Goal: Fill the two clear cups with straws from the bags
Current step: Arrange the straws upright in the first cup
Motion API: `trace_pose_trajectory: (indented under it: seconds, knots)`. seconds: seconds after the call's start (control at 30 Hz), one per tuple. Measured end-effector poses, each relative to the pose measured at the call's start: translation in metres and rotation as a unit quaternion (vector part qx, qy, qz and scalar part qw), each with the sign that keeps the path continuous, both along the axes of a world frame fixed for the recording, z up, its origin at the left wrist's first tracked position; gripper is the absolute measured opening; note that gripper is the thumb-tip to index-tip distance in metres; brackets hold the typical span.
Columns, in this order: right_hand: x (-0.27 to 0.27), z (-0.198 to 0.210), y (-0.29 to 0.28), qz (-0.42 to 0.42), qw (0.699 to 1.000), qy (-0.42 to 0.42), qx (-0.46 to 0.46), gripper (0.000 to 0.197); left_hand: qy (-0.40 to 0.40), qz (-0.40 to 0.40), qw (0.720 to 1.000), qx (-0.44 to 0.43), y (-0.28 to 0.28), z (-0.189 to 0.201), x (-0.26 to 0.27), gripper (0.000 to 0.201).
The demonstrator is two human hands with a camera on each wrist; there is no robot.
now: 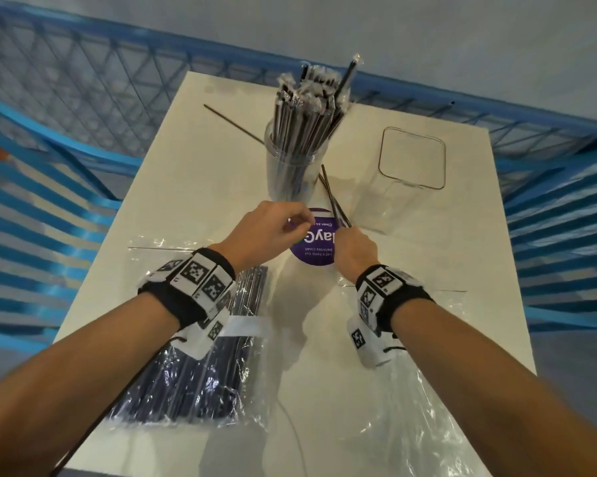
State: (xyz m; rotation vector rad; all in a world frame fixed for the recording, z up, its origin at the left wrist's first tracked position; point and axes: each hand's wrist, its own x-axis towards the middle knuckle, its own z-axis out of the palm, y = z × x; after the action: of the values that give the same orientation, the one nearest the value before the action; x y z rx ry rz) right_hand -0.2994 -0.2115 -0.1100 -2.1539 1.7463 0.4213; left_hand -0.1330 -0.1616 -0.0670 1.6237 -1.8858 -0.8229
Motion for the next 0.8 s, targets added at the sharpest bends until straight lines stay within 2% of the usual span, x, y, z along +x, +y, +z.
trace_pose_trajectory:
  seconds: [0.13,0.23,0.4,0.67,0.73,0.8]
  knots:
    - [0.003,-0.002,-0.003,-0.006,0.998,0.044,-0.042,0.046,0.01,0.011,1.0,0.015,0.002,-0.004,-0.001,0.014]
    - [0.004,-0.002,-0.004,0.014,0.996,0.076,-0.044,0.045,0.015,0.016,1.0,0.02,0.003,-0.006,-0.002,0.013]
    - [-0.001,-0.003,-0.014,-0.011,1.0,-0.006,-0.009,0.04,0.025,0.03,0.998,0.044,0.006,-0.011,-0.001,0.013]
    - [-0.009,0.018,-0.02,0.001,0.999,-0.041,0.016,0.049,0.047,0.039,0.995,0.082,0.002,-0.008,-0.01,0.015]
    - [-0.01,0.034,-0.019,-0.025,0.995,-0.081,0.057,0.045,0.045,0.049,0.993,0.1,-0.001,-0.004,-0.016,0.017]
    - [-0.014,0.052,-0.016,-0.057,0.986,-0.125,0.098,0.03,0.047,0.056,0.991,0.112,-0.003,0.002,-0.024,0.018]
